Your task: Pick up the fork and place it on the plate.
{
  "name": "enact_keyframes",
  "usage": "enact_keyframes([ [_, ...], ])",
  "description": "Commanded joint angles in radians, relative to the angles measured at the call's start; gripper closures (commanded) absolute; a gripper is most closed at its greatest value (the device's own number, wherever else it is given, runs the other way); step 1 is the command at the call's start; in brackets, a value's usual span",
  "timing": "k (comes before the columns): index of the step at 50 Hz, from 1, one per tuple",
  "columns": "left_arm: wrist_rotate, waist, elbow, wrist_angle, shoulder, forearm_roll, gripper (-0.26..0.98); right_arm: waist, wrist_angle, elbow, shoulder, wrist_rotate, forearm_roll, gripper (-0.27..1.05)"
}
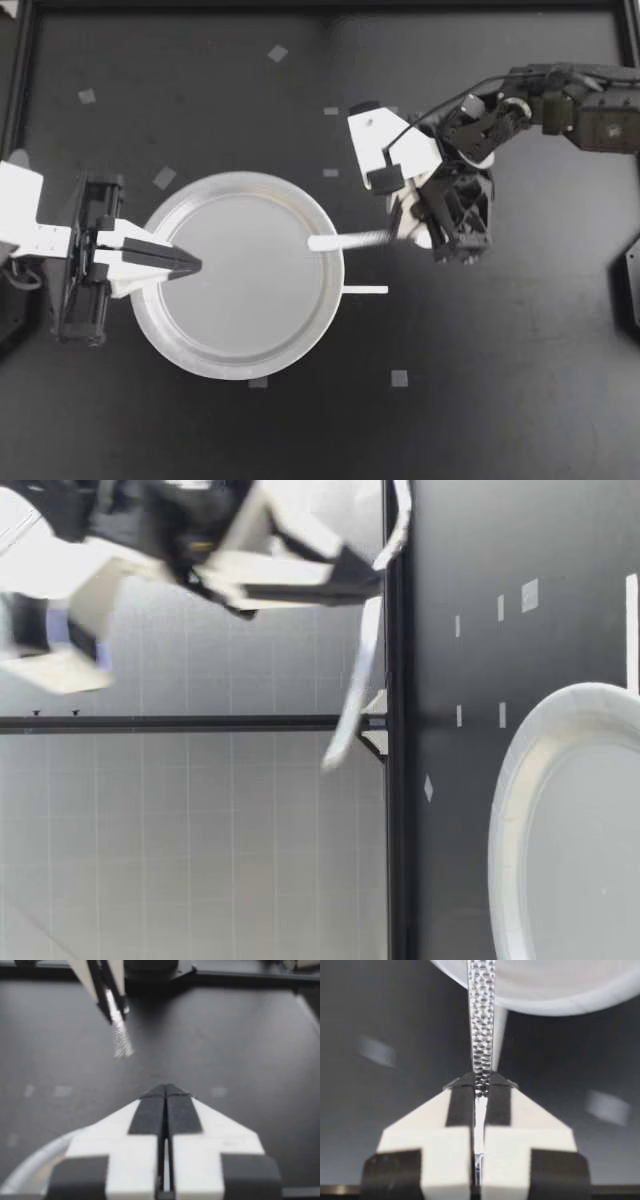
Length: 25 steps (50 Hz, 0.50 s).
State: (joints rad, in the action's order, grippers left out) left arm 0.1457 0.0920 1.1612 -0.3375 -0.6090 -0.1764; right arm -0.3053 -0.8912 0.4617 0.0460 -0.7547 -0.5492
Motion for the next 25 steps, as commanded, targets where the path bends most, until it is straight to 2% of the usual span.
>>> enact_keyframes([
  [1,0.089,-0.005,-0.069,0.049,-0.025,0.000,0.48,0.032,0.023,-0.040,0.081,-0.021,-0.021,0.87],
  [8,0.103,-0.009,-0.075,0.048,-0.055,-0.002,0.12,0.032,0.117,-0.035,0.129,-0.046,-0.017,0.87],
  [11,0.103,-0.012,-0.067,0.041,-0.066,-0.002,0.03,0.032,0.150,-0.035,0.129,-0.041,-0.021,0.87],
  [17,0.179,-0.031,-0.052,0.029,-0.071,0.006,0.08,0.032,0.138,-0.025,0.086,0.002,-0.115,0.87],
  [20,0.284,-0.069,-0.051,0.061,-0.071,0.009,0.11,0.032,0.107,-0.023,0.057,0.028,-0.190,0.87],
  [25,0.509,-0.132,-0.054,0.120,-0.071,0.008,0.11,0.038,0.026,-0.026,0.005,0.038,-0.388,0.87],
])
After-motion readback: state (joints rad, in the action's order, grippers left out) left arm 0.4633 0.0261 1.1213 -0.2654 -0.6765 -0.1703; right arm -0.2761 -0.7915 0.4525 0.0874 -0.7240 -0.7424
